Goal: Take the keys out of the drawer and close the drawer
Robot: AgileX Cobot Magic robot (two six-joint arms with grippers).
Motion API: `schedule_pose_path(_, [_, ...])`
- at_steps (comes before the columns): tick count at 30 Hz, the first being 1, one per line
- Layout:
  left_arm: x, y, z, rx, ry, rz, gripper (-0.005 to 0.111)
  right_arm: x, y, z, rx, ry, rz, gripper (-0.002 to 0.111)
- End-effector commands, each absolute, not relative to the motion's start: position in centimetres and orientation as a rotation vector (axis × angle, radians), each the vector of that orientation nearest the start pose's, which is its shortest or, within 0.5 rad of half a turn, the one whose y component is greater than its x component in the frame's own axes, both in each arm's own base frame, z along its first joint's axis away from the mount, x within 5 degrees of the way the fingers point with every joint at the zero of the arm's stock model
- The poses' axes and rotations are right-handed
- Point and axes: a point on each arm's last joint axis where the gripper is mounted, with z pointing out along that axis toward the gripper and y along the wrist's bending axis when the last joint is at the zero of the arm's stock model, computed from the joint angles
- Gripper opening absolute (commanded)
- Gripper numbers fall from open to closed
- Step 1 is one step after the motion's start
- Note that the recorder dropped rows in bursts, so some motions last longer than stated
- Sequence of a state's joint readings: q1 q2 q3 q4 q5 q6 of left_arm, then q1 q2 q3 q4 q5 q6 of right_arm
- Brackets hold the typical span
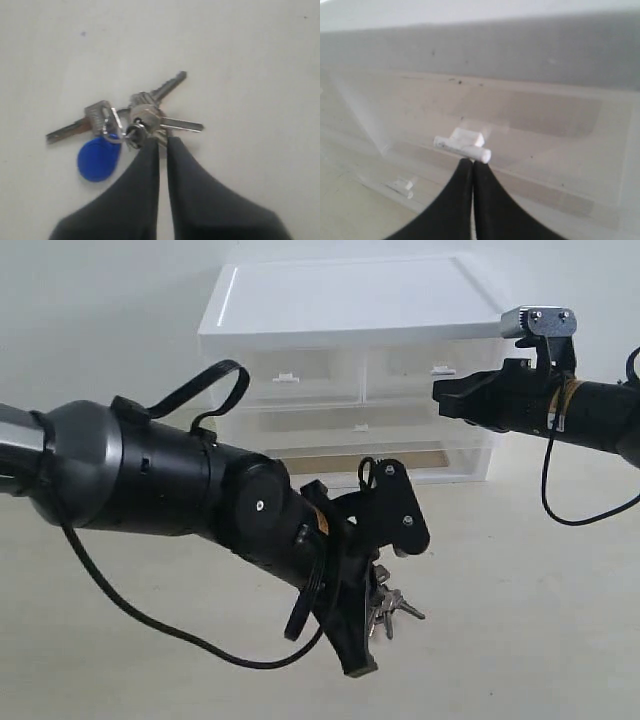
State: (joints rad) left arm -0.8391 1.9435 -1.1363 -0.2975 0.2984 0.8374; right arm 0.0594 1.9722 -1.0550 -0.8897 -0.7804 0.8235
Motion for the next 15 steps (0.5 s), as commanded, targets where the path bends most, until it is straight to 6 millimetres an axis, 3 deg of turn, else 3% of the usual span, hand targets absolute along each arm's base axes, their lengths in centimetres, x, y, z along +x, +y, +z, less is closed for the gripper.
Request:
schedule_pose_path(1, [25.0,-30.8,12.6,1.748,2.029,-0.345,0.004,41.4,5.7,17.9,-0.185,1.844,0.575,0.000])
schedule_pose_path(6, [26.0,-31.7,11.1,1.764,2.022,-0.376,0.004,41.4,5.7,17.9,-0.185,1.843,0.576,0.000])
schedule_pose_path(12, [29.3,-30.6,9.3,1.703,2.096,-0.358,0.004,41.4,5.7,17.9,-0.185,1.844,0.573,0.000])
schedule_pose_path(15, [31.4,-29.8,9.4,1.662,2.086,-0.311,0.004,41.4,5.7,17.9,-0.185,1.844,0.573,0.000])
